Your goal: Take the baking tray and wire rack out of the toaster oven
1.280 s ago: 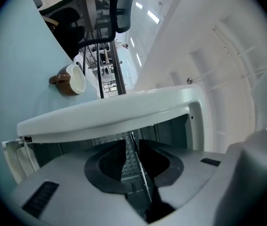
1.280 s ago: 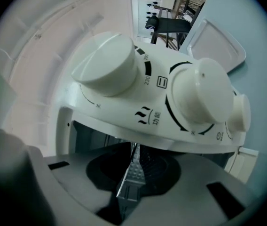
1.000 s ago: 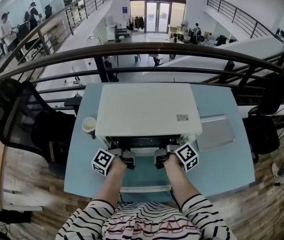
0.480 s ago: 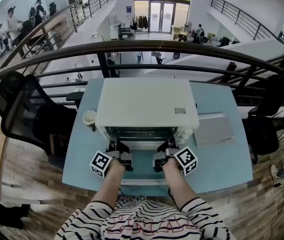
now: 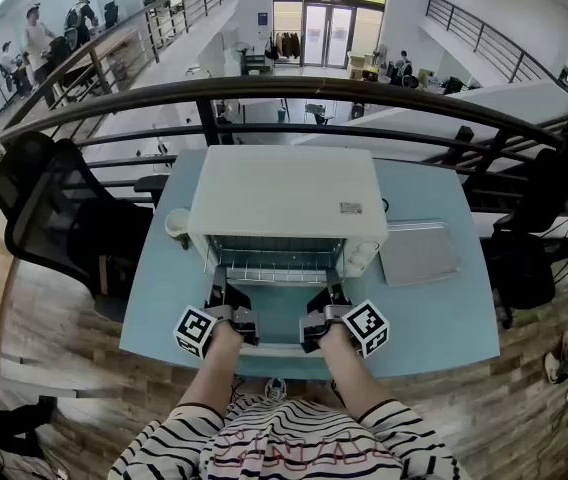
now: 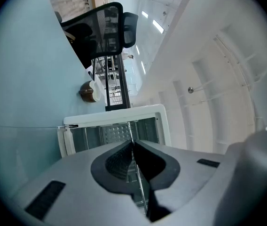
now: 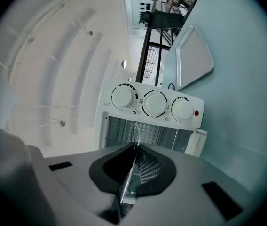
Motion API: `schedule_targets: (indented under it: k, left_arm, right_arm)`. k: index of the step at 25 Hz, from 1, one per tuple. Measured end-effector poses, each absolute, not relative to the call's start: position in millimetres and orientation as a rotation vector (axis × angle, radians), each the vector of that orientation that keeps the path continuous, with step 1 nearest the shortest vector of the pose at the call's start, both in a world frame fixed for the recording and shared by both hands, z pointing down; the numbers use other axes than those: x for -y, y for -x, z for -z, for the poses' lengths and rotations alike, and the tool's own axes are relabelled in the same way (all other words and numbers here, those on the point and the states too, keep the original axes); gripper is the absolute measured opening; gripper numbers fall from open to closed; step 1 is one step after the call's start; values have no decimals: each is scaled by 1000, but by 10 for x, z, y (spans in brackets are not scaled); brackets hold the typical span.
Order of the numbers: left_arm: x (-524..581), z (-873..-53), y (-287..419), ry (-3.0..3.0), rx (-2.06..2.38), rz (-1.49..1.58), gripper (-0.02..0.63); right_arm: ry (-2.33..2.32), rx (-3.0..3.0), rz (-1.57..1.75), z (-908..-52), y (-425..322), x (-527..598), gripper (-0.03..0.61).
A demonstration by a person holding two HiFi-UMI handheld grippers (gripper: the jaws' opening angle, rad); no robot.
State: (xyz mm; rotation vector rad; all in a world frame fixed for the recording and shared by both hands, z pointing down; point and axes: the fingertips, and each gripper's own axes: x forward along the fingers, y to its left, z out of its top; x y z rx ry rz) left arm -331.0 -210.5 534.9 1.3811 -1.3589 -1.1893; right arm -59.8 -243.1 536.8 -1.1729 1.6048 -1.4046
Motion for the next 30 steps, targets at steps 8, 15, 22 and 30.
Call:
schedule_targets:
  k: [8,15,22,30]
  left_arm:
    - [1831,-5335,3320,-1385,1405,1200,37]
    - [1564,-5327,3376,-1356,1447,1245,37]
    - [1288,-5366,3308,-1323,1427,1306,32]
    - [814,-5467,3147,-1294,1409,1347,28]
  right_arm:
    - [1107,-1633,1445,-5343,597,2177,29]
    - [1073,-1658,1469,-5355,617,1898,29]
    - [1048,-1703,1482,-5356,545,1664,28]
    - [1034,-1742,1493,-5431,407,1262,28]
